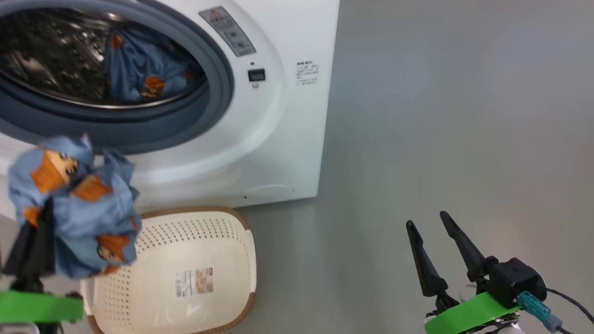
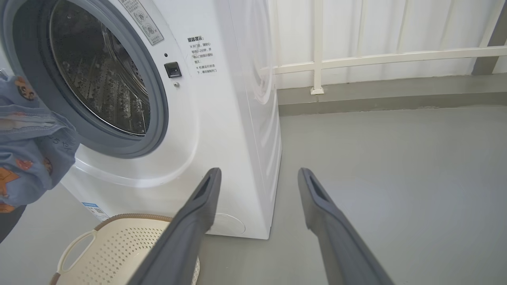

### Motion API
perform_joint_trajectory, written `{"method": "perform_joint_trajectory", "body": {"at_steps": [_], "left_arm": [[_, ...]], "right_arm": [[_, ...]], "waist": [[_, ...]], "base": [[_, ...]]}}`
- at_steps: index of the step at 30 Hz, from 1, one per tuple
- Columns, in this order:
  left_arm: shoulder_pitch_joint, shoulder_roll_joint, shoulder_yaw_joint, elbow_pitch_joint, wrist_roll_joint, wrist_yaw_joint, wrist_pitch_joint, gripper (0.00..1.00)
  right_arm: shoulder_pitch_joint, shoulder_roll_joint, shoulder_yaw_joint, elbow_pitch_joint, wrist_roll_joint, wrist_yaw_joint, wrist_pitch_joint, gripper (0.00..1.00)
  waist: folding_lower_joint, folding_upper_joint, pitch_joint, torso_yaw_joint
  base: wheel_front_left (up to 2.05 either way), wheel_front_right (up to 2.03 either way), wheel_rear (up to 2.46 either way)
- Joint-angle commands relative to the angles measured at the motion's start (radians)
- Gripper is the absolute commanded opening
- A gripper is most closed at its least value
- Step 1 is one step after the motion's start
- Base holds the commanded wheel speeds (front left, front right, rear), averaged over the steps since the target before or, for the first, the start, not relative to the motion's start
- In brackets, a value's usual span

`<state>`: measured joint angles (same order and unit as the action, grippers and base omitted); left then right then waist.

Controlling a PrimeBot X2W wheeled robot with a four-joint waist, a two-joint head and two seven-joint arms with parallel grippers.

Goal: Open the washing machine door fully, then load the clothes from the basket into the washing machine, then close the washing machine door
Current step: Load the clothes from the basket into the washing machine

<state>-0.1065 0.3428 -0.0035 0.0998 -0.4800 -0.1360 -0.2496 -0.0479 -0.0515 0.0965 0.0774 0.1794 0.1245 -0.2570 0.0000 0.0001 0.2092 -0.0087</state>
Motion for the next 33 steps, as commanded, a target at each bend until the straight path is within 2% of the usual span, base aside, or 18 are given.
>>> {"method": "perform_joint_trajectory", "body": {"at_steps": [1, 4, 10, 22, 33], "left_arm": [[-0.07, 0.055, 0.034, -0.016, -0.009, 0.005, -0.012, 0.0], [-0.111, 0.075, 0.042, -0.014, -0.02, 0.005, -0.012, 0.0], [-0.201, 0.151, 0.018, -0.006, -0.038, 0.005, -0.012, 0.0], [-0.401, 0.257, -0.027, 0.086, -0.095, 0.005, -0.012, 0.0], [-0.658, 0.408, -0.117, 0.207, -0.197, 0.005, -0.012, 0.0]], "right_arm": [[-0.04, 0.001, 0.037, -0.031, -0.002, 0.006, -0.005, 1.0], [-0.049, 0.001, 0.047, -0.036, -0.003, 0.006, -0.005, 1.0], [-0.072, 0.001, 0.065, -0.05, 0.007, 0.006, -0.005, 1.0], [-0.078, 0.001, 0.082, -0.097, 0.017, 0.006, -0.005, 1.0], [-0.106, 0.001, 0.11, -0.152, 0.035, 0.006, -0.005, 1.0]], "waist": [[0.0, -0.0001, 0.061, -0.021], [0.0, -0.0001, 0.084, -0.033], [0.0, -0.0001, 0.137, -0.071], [0.0, -0.0001, 0.243, -0.129], [0.0, -0.0001, 0.405, -0.161]], "base": [[0.0, 0.0, 0.0], [0.0, 0.0, 0.0], [0.0, 0.0, 0.0], [0.0, 0.0, 0.0], [0.0, 0.0, 0.0]]}}
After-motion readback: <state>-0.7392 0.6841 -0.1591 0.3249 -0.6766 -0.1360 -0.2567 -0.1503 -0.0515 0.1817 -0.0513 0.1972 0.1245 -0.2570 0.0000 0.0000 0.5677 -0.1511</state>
